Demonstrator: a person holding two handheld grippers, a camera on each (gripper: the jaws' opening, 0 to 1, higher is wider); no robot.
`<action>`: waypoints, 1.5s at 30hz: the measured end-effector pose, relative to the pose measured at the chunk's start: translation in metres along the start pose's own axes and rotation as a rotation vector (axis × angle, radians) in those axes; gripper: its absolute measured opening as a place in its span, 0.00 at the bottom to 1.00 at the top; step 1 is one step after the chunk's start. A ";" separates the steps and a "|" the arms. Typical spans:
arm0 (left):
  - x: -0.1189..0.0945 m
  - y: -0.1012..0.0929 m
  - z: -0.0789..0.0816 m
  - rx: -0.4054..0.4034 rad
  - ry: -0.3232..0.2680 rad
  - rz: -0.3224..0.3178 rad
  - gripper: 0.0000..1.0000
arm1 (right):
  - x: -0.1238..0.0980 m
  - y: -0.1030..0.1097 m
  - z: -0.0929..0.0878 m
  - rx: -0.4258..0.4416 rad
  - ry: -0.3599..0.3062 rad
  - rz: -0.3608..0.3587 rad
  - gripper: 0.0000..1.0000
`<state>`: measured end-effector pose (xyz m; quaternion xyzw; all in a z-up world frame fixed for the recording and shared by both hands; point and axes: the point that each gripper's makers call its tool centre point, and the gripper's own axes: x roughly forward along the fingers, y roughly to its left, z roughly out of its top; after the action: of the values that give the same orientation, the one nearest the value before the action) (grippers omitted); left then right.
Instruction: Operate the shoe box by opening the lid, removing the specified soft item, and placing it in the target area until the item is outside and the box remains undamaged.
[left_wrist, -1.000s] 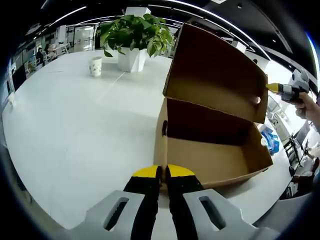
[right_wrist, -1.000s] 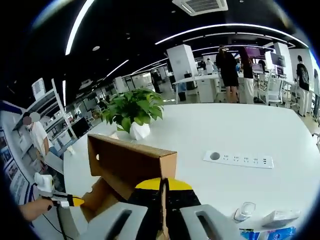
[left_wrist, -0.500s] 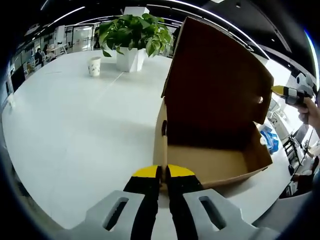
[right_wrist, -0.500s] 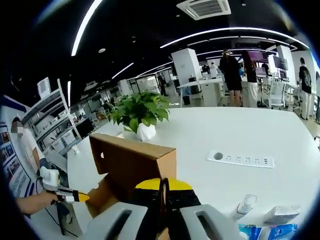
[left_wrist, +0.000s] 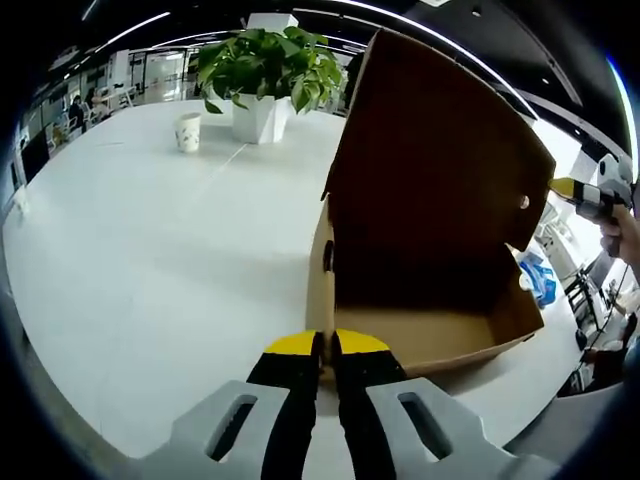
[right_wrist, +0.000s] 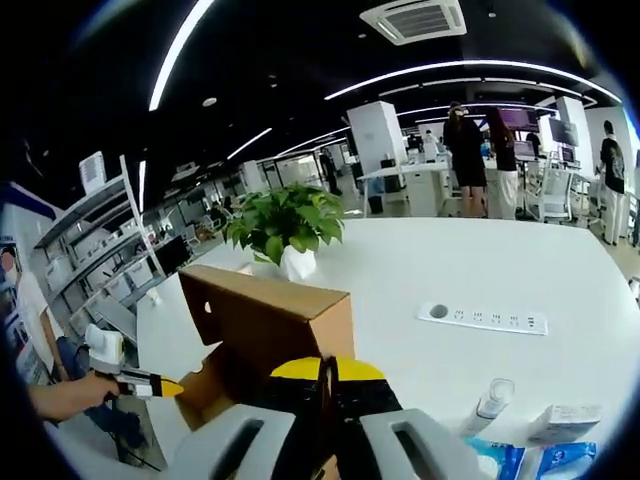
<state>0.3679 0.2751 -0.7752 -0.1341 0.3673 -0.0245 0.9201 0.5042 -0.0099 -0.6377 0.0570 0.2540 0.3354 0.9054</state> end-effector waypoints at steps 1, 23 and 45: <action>0.000 0.000 0.000 0.000 0.000 0.000 0.03 | -0.001 0.000 0.000 0.002 -0.001 0.002 0.00; -0.001 -0.002 -0.001 -0.005 -0.006 -0.012 0.03 | -0.017 0.014 -0.019 -0.010 -0.005 0.008 0.00; -0.003 -0.005 -0.001 -0.007 -0.011 -0.023 0.03 | -0.027 0.025 -0.046 0.010 0.000 0.005 0.00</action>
<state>0.3656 0.2706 -0.7729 -0.1416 0.3608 -0.0332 0.9213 0.4492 -0.0114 -0.6596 0.0620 0.2557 0.3366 0.9042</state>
